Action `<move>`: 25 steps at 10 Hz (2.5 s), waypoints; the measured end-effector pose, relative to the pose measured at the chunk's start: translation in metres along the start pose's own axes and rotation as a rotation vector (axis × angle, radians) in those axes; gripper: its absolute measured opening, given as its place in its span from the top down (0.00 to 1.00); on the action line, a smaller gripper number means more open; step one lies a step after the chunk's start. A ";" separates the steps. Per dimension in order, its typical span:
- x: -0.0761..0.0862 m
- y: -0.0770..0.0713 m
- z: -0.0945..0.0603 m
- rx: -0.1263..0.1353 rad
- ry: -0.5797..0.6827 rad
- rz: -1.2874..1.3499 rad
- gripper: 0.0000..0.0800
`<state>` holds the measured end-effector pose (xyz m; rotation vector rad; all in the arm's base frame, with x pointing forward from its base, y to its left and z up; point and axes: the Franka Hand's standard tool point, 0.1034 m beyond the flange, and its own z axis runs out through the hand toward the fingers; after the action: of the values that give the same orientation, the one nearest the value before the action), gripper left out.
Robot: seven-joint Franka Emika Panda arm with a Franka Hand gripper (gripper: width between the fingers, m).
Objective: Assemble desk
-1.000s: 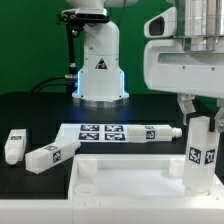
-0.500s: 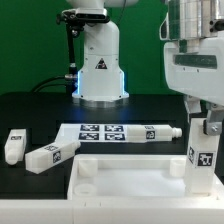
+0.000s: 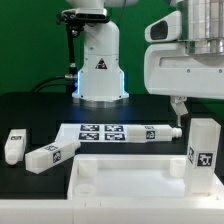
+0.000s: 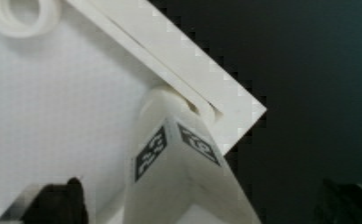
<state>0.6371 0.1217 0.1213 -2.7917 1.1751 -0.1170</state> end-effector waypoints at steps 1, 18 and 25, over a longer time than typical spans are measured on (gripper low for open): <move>0.000 0.000 0.000 0.000 0.000 -0.056 0.19; 0.008 0.009 0.004 0.027 -0.012 0.749 0.64; 0.007 0.006 0.004 0.023 -0.001 0.046 0.19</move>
Offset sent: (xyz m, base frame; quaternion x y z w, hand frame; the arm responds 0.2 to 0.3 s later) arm 0.0076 0.0106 -0.0081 0.0820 -0.0368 -0.4741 0.8759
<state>0.6380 0.1129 0.1169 -2.7426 1.2282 -0.1247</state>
